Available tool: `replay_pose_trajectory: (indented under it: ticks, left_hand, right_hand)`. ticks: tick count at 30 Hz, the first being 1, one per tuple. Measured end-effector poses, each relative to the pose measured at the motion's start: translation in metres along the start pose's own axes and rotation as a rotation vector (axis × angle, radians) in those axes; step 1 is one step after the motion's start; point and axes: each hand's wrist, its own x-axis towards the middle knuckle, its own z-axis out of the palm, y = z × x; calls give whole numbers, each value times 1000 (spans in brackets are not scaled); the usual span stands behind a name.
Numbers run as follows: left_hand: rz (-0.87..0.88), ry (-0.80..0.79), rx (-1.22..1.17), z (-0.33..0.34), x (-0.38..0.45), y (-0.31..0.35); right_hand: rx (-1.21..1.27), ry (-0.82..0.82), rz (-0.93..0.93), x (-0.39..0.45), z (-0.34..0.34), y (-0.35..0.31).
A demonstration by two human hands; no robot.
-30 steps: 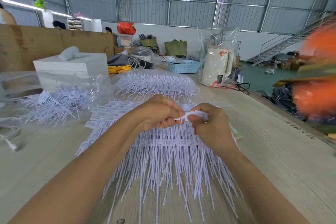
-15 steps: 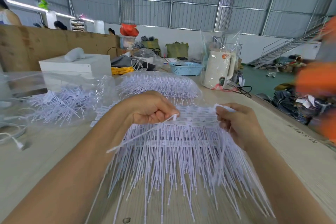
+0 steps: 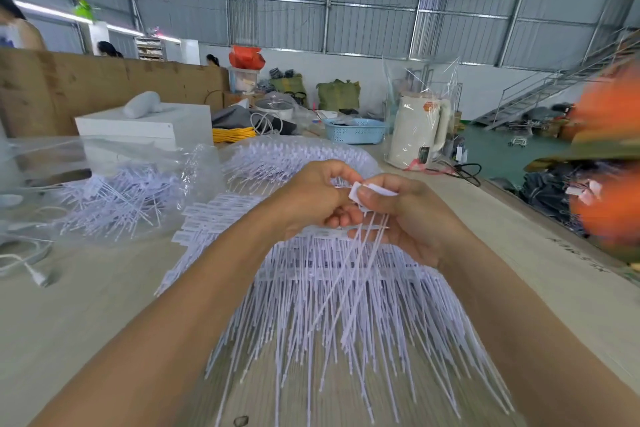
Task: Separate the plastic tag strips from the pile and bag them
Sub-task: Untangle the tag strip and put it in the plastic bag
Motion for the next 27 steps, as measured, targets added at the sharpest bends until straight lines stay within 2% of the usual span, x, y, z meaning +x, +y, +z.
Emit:
replay_pose_trajectory:
  ticks: [6, 11, 12, 15, 17, 20, 27]
  left_hand:
    - [-22, 84, 57, -10, -2, -3]
    - [-46, 357, 187, -27, -10, -10]
    - [-83, 371, 181, -31, -16, -11]
    - [-237, 191, 152, -39, -43, -16]
    - [-267, 124, -7, -46, -62, -21]
    - [-261, 207, -158, -70, -85, -28]
    - [-311, 462, -68, -142, -127, -49]
  right_hand:
    - [-38, -5, -27, 13, 14, 4]
    - [36, 100, -27, 28, 30, 9]
    - [74, 98, -30, 30, 36, 10]
    - [214, 105, -51, 38, 63, 11]
    - [246, 120, -79, 44, 85, 12]
    - [236, 64, -74, 49, 122, 14]
    - [84, -123, -10, 66, 198, 26]
